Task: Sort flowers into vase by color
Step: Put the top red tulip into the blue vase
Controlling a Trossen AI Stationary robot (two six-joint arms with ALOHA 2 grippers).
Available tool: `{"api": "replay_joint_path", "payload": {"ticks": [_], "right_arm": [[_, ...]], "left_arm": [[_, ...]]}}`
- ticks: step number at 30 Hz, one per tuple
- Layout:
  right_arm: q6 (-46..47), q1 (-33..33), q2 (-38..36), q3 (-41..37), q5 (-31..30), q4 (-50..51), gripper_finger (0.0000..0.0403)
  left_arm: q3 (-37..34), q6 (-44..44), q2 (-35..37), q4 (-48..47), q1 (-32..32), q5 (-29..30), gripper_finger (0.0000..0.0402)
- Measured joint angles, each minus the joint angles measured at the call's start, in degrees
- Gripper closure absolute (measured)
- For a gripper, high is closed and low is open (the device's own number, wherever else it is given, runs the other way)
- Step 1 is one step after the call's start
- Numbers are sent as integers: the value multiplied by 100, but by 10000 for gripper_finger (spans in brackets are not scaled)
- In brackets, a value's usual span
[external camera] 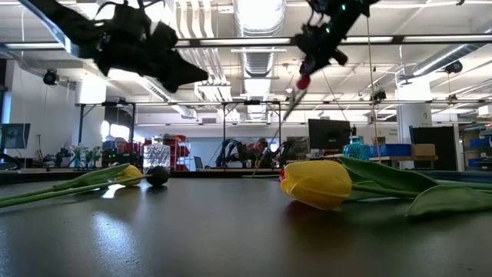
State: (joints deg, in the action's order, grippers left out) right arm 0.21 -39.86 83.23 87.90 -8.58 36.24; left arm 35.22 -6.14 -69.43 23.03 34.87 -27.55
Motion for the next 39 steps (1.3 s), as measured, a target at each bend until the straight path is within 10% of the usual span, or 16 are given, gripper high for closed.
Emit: {"api": "replay_joint_path", "payload": {"ticks": [12, 39], "right_arm": [[-647, 1744, -104, 0, -684, -834, 390], [-798, 2317, -95, -2, -791, -1127, 390]], "left_arm": [[1768, -401, -1610, -324, -2, -1, 242], [1939, -410, -1937, -402, -33, -354, 269]]}}
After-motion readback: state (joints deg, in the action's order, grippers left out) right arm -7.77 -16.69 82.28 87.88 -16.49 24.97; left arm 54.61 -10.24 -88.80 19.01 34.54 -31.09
